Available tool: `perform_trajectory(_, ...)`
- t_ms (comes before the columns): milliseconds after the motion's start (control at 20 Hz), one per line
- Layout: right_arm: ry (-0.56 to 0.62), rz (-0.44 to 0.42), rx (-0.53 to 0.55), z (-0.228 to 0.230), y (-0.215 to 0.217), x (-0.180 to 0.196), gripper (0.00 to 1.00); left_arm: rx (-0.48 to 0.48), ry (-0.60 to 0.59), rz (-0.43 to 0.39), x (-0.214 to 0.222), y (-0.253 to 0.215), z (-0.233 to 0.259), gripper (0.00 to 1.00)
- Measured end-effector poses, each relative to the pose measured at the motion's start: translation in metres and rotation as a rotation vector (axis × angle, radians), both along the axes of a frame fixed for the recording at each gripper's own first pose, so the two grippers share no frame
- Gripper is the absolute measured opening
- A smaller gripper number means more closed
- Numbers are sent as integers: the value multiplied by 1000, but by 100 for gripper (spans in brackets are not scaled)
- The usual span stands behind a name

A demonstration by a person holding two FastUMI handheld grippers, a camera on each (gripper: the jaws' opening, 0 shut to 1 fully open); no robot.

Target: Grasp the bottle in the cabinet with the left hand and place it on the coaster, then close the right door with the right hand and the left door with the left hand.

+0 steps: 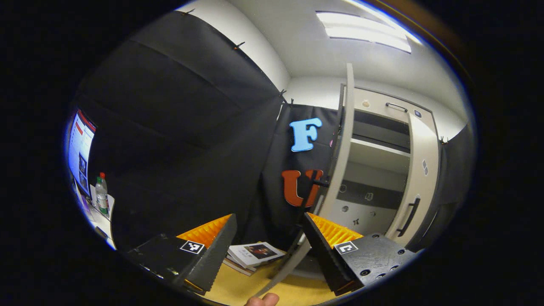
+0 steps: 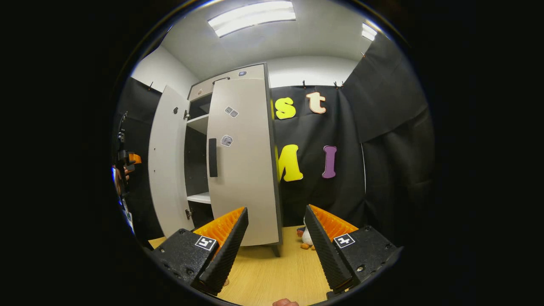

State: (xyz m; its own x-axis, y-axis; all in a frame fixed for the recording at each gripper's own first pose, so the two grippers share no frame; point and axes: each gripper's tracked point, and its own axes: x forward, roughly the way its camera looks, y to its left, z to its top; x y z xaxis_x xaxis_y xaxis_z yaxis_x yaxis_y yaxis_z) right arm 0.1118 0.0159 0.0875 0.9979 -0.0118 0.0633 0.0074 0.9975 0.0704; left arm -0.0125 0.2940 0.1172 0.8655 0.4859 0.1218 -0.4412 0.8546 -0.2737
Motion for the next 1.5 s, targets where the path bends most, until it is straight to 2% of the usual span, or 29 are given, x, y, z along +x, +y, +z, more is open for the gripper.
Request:
perform_trajectory(200,-3,-17,3,5,-3,3,82,4,-11,52,25,33,5,95)
perform_trajectory(250,-2,-22,3,6,-3,4,82,12,-11,61,34,38,7,100)
perform_trajectory(300,-3,-24,2,7,-3,5,82,18,-11,61,43,42,8,95)
perform_trajectory(350,-5,-27,-2,7,-3,6,82,23,-8,58,47,44,5,100)
perform_trajectory(450,-8,-43,-23,10,-6,5,82,25,-3,53,54,46,0,100)
perform_trajectory(500,-21,-53,-34,13,-8,4,82,12,-1,49,58,44,-2,95)
perform_trajectory(550,-35,-61,-43,18,-10,3,82,3,-5,44,63,41,-5,95)
perform_trajectory(750,-41,-64,-70,16,-15,1,82,26,-30,116,57,41,-1,95)
perform_trajectory(1150,0,-32,-27,2,-15,10,83,42,-22,83,59,23,1,94)
perform_trajectory(1350,8,-20,-14,0,-12,14,83,27,-35,-4,68,-10,1,94)
perform_trajectory(1500,6,-21,-16,1,-12,12,83,34,-50,-19,68,-27,1,94)
